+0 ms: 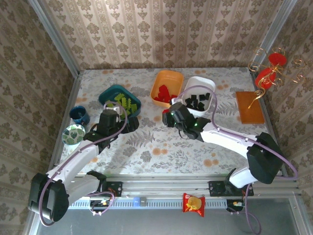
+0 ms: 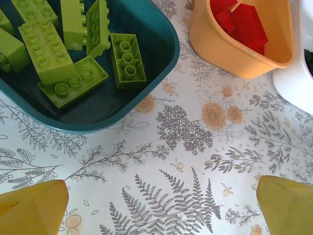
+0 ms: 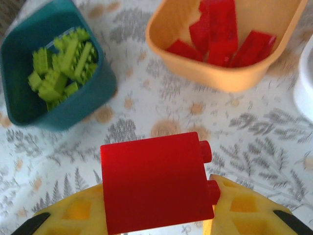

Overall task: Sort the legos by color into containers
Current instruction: Place the lego in the container.

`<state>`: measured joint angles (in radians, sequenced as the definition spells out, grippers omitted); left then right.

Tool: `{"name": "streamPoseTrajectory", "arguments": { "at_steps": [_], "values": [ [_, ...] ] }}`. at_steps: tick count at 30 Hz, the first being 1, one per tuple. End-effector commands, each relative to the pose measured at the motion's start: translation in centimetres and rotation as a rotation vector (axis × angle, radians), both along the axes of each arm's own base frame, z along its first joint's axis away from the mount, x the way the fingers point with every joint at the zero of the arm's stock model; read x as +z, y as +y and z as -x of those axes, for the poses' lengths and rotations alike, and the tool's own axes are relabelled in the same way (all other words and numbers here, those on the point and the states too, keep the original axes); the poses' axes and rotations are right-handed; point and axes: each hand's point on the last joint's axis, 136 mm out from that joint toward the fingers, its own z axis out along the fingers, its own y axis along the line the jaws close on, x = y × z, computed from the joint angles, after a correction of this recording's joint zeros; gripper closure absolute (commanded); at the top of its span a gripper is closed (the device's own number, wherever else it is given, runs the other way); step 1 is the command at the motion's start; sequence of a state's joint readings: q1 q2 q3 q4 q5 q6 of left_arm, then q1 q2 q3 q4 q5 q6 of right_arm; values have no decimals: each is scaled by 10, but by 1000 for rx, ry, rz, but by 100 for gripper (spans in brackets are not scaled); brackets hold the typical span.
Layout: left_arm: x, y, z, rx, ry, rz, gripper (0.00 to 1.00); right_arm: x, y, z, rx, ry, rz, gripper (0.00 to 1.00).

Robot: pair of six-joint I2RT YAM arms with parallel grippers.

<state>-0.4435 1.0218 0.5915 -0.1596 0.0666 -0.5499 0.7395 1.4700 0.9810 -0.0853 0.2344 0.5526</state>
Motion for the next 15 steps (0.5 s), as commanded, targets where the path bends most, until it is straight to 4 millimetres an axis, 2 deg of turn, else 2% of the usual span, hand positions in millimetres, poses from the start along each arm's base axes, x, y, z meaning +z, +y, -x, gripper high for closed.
{"name": "streamPoseTrajectory", "arguments": {
  "at_steps": [1, 3, 5, 11, 15],
  "values": [
    [3, -2, -1, 7, -9, 41, 0, 18, -12, -21, -13, 5, 0, 75],
    [4, -2, 0, 5, -9, 41, 0, 25, -17, -46, -34, 17, -33, 75],
    [6, -2, 0, 6, -14, 40, 0, 21, -24, -74, -72, 42, -46, 76],
    [9, -1, 4, 7, -21, 44, 0, -12, -38, -148, -193, 128, 25, 76],
    [9, -1, 6, 3, -19, 44, 0, -36, -43, -183, -249, 183, 49, 75]
  ]
}}
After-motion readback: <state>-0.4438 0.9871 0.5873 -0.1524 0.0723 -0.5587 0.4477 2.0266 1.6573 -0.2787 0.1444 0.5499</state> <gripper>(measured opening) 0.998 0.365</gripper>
